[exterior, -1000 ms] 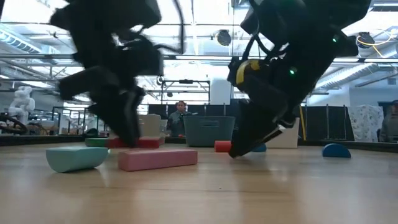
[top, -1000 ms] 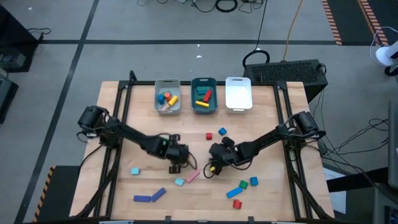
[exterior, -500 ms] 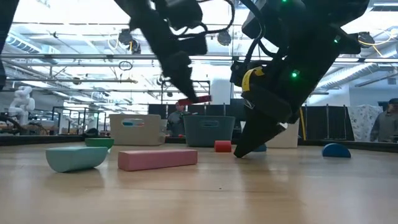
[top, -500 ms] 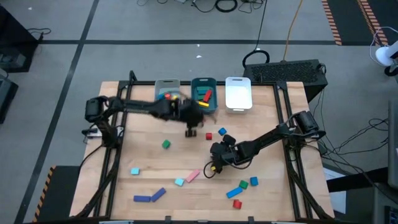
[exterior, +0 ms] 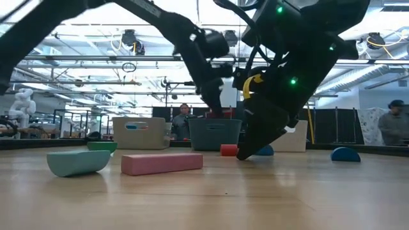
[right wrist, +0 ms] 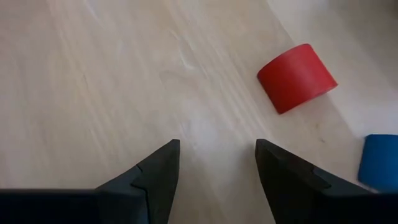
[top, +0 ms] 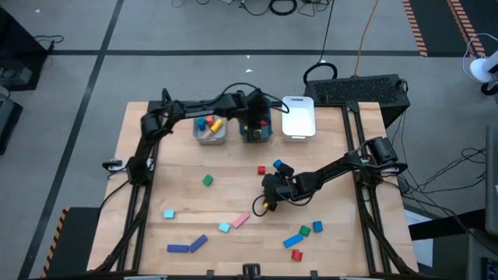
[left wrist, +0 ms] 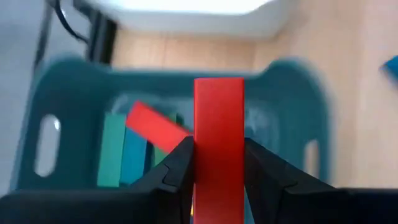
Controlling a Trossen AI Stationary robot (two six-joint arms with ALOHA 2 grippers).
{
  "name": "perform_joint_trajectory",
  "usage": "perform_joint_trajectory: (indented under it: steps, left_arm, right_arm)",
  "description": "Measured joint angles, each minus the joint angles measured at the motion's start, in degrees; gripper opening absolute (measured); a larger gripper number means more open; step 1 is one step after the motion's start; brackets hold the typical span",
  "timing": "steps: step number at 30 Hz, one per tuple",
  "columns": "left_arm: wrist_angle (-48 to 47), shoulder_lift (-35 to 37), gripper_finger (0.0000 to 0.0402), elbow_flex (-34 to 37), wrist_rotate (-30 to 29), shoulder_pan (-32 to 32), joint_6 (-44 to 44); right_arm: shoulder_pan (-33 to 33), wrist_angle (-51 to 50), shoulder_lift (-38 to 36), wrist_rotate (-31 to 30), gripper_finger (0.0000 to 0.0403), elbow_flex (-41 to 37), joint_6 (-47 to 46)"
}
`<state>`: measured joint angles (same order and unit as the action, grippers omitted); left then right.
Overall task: Sort blocks by size
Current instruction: Put the red rectangle block into the blue bin, then put the pink rectangle block into the blue bin
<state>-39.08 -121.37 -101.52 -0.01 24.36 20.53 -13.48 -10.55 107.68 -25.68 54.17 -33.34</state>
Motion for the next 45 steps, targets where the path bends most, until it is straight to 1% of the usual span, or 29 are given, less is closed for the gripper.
perform_joint_trajectory:
  steps: [4, 10, 13, 18, 21, 25, 30, 34, 36, 40, 42, 45]
  left_arm:
    - [-2.80, -3.45, 0.0110, -1.52, -0.03, 1.50, 0.88]
    - [-2.67, -4.65, 0.0161, -1.54, -0.04, 2.32, 0.97]
    - [-1.48, -4.68, 0.0176, -1.54, -0.04, 2.40, 1.44]
    - [-0.66, -4.67, 0.0181, -1.56, -0.18, 2.40, 2.71]
    - [-1.13, -4.41, 0.0182, -1.56, -1.87, 2.40, 2.61]
    - [-4.75, -2.39, 0.0182, -1.54, -4.64, 1.74, 2.47]
    - [-12.39, 1.66, 0.0183, -1.54, -6.68, -0.93, 2.21]
    - [-16.84, 5.46, 0.0183, -1.54, -6.94, -3.66, -2.36]
    - [-18.35, 7.08, 0.0183, -1.56, -6.92, -5.63, -5.45]
    - [-21.24, 9.73, 0.0183, -1.54, -6.88, -10.62, -14.25]
    - [-22.12, 10.47, 0.0183, -1.56, -6.88, -13.65, -19.24]
    - [-23.07, 10.74, 0.0183, -1.04, -6.93, -19.39, -26.05]
  right_arm:
    - [0.06, 0.07, 0.02, -0.34, 0.0201, 0.00, 0.50]
    - [0.94, 0.40, 0.04, 0.12, 0.0201, -0.02, 1.57]
    - [1.41, 0.57, 0.06, 0.25, 0.0201, -0.02, 1.72]
    - [1.96, 0.75, 0.07, 0.28, 0.0201, -0.02, 1.73]
    - [2.17, 1.30, 0.08, 0.21, 0.0201, -0.07, 2.51]
    - [2.29, 2.28, 0.13, 0.10, 0.0201, -0.11, 3.47]
    - [2.35, 2.61, 0.15, 0.08, 0.0201, -0.11, 4.07]
    - [2.33, 2.96, 0.15, -0.05, 0.0201, -0.11, 4.68]
    - [2.20, 3.08, 0.20, -1.05, 0.0201, -0.11, 5.99]
    - [1.76, 3.31, 0.31, -3.72, 0.0201, -0.12, 5.74]
    - [1.72, 3.56, 0.35, -6.78, 0.0201, -0.16, 5.72]
    - [0.96, 2.82, 0.48, -14.79, 0.0201, -0.37, 3.47]
